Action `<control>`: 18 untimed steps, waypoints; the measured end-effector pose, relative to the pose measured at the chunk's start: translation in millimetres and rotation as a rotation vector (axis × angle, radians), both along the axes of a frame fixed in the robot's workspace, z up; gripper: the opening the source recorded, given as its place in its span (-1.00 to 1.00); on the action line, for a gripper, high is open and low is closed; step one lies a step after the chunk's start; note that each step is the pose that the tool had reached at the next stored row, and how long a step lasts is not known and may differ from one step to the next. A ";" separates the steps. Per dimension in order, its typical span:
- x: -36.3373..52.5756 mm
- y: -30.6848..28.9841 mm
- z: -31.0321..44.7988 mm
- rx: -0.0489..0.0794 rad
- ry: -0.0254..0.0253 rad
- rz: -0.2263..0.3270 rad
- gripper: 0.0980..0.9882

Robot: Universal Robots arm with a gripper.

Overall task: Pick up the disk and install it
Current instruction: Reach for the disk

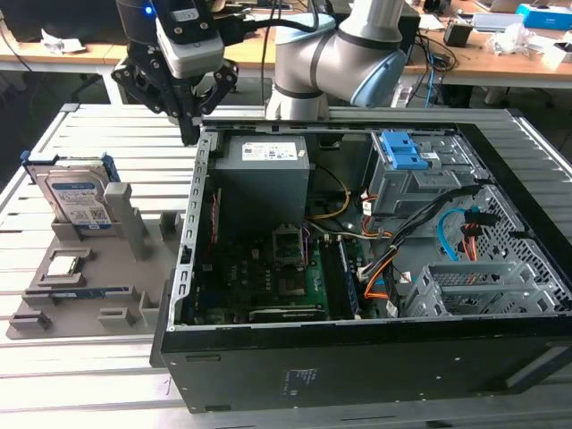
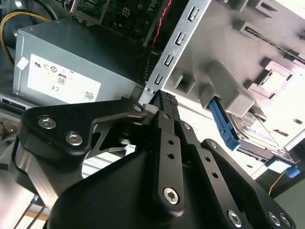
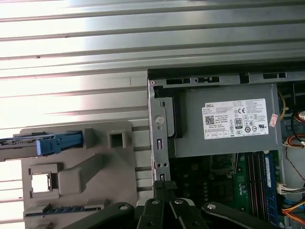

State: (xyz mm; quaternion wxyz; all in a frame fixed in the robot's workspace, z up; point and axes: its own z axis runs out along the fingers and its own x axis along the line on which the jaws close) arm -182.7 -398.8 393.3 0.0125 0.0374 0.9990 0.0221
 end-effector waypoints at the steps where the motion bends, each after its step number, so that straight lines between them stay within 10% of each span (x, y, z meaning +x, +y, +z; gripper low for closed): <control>1: -1.3 0.0 0.0 0.000 0.0000 0.000 -0.98; 18: -44.7 0.0 0.0 0.000 0.0000 0.000 -0.98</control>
